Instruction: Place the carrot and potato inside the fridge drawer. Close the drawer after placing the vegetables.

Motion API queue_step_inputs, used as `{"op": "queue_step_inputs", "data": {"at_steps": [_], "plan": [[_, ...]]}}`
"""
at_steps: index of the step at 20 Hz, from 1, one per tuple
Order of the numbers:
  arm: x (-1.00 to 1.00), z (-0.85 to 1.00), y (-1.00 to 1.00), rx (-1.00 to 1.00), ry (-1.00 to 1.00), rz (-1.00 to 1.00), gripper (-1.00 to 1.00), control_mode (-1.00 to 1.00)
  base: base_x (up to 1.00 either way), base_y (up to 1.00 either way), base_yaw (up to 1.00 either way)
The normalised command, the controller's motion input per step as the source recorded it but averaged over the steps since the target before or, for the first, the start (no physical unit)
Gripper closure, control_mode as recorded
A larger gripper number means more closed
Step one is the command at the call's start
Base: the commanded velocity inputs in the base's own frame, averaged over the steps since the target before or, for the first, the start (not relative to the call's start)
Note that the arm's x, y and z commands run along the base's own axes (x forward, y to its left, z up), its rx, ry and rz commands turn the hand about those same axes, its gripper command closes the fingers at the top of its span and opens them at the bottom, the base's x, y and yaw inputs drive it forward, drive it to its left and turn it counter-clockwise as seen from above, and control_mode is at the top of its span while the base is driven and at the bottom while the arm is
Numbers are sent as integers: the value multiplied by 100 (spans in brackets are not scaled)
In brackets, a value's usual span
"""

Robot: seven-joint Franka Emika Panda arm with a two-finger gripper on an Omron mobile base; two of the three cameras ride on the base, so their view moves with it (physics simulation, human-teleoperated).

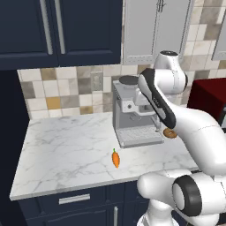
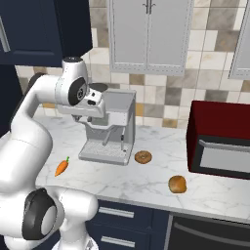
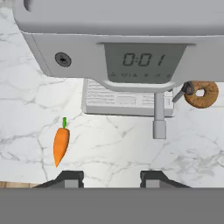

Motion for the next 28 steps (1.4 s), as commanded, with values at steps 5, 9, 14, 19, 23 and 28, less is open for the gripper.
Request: {"op": "queue_step_inputs", "data": {"at_steps": [5,9,14,19,23,28], "plan": [[-29,-1,0,0,-2,0,-100,-100,0,0,0],[-57,-28,2,0,-1,-1,-100,-100,0,0,0],[-39,-90,82,-10,8,-10,-100,-100,0,0,0],[-2,-97,100,-5,19,-16,-100,-100,0,0,0],[10,-82,33,0,10,-2,-100,-100,0,0,0],[34,-58,4,0,5,0,-100,-100,0,0,0]]}}
